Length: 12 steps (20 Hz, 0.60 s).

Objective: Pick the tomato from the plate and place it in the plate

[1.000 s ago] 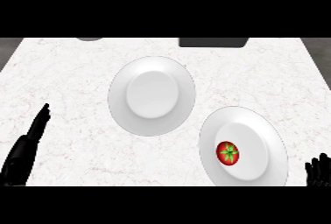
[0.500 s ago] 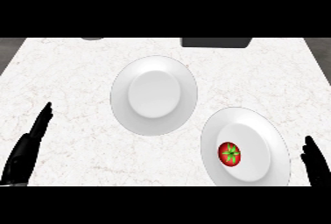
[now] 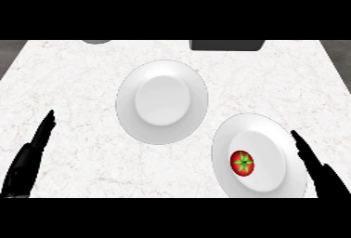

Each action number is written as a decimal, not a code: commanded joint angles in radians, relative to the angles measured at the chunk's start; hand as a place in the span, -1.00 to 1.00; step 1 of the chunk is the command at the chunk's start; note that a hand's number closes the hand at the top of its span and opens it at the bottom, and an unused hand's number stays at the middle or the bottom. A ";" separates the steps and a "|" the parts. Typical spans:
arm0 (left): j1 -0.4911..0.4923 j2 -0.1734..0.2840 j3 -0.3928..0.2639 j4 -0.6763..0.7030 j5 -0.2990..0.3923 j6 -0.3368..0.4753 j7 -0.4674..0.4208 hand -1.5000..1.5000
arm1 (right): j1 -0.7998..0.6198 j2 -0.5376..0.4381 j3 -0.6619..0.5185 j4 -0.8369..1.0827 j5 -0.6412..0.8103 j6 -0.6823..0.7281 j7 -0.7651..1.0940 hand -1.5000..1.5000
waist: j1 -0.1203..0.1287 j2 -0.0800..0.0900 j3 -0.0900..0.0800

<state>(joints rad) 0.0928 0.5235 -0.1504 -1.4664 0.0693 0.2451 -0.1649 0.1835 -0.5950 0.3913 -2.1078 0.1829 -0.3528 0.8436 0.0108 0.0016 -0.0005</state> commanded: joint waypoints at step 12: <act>0.079 -0.034 0.105 -0.097 -0.060 -0.089 0.047 0.00 | -0.125 0.179 -0.046 0.298 -0.034 0.227 -0.146 -1.00 | -0.004 -0.002 0.001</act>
<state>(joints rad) 0.1148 0.4762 -0.0790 -1.5028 0.0115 0.1853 -0.1323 0.0953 -0.4480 0.3789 -1.8795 0.1785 -0.1833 0.7386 0.0038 -0.0001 0.0002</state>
